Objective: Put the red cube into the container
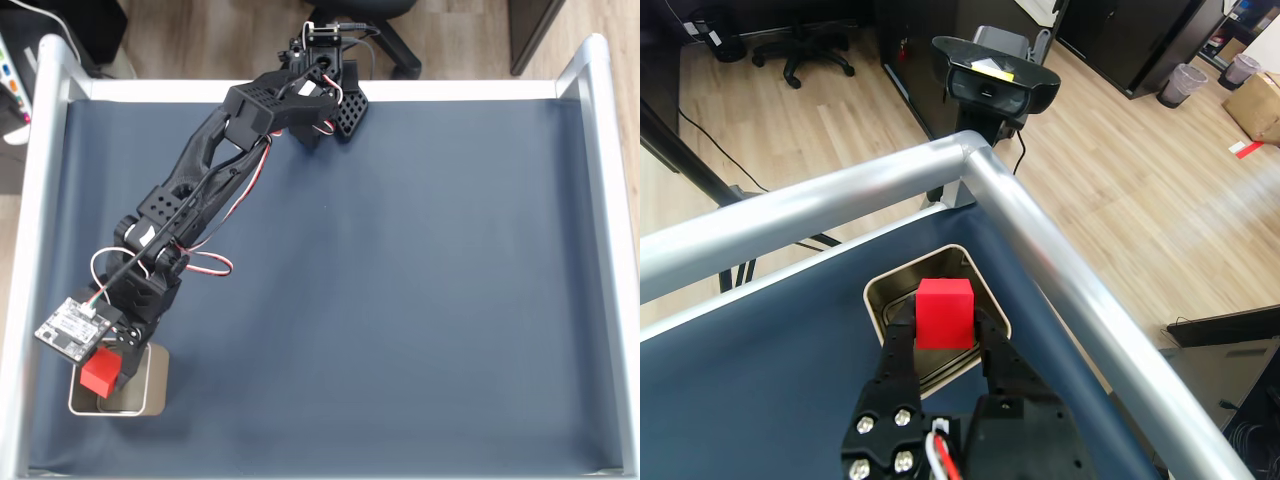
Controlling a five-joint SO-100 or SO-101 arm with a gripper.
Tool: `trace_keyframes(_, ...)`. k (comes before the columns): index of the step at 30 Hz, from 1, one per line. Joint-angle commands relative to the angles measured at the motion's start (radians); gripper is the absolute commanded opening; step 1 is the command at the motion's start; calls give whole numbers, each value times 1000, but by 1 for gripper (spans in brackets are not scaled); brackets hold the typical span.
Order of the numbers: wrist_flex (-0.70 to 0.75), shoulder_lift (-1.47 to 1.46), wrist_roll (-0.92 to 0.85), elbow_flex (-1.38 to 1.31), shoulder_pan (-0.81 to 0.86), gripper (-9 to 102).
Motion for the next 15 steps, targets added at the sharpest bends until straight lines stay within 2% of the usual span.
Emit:
trace_keyframes(1, -18, 18, 9, -61, -15, 17)
trace_keyframes(6, -25, 20, 26, -60, -15, 24)
trace_keyframes(15, -31, 23, 25, -55, -15, 25)
